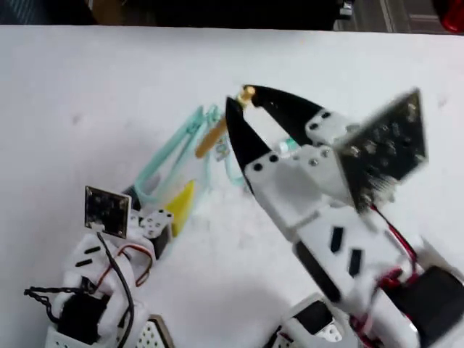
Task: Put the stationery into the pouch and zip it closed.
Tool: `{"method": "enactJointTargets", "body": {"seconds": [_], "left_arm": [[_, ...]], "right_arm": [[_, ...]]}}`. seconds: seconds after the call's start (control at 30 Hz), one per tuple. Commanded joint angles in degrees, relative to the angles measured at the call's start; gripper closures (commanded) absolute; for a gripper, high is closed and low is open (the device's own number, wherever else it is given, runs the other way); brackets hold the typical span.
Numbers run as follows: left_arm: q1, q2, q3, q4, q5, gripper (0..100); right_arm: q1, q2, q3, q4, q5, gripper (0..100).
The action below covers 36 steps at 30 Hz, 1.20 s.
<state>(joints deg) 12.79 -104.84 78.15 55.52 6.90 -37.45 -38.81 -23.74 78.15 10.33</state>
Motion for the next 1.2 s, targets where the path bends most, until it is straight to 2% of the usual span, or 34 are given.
{"method": "enactJointTargets", "body": {"seconds": [0.0,0.3,0.47,0.67,0.73,0.83,0.9,1.17], "left_arm": [[0.9,0.0,-0.4,0.2,-0.7,77],[1.1,0.0,-0.4,0.3,-0.8,77],[0.9,0.0,-0.4,0.3,-0.8,77],[1.2,0.0,-0.4,0.2,-0.8,77],[1.0,0.0,-0.4,0.2,-0.8,77],[0.9,0.0,-0.4,0.2,-0.8,77],[1.0,0.0,-0.4,0.2,-0.8,77],[1.0,0.0,-0.4,0.3,-0.8,77]], "right_arm": [[-2.5,-0.2,1.1,-2.2,1.0,98.2],[-7.6,6.2,-4.1,-3.8,1.1,98.2],[-8.3,11.0,-4.2,0.3,3.9,98.2],[-13.7,11.5,-4.0,3.0,4.1,97.9],[-14.2,11.5,-4.0,4.2,4.1,93.6],[-14.4,11.5,-4.0,6.3,4.2,77.7],[-14.4,11.4,-4.0,7.3,4.2,72.2],[-14.2,10.9,-4.3,7.1,4.0,75.7]]}}
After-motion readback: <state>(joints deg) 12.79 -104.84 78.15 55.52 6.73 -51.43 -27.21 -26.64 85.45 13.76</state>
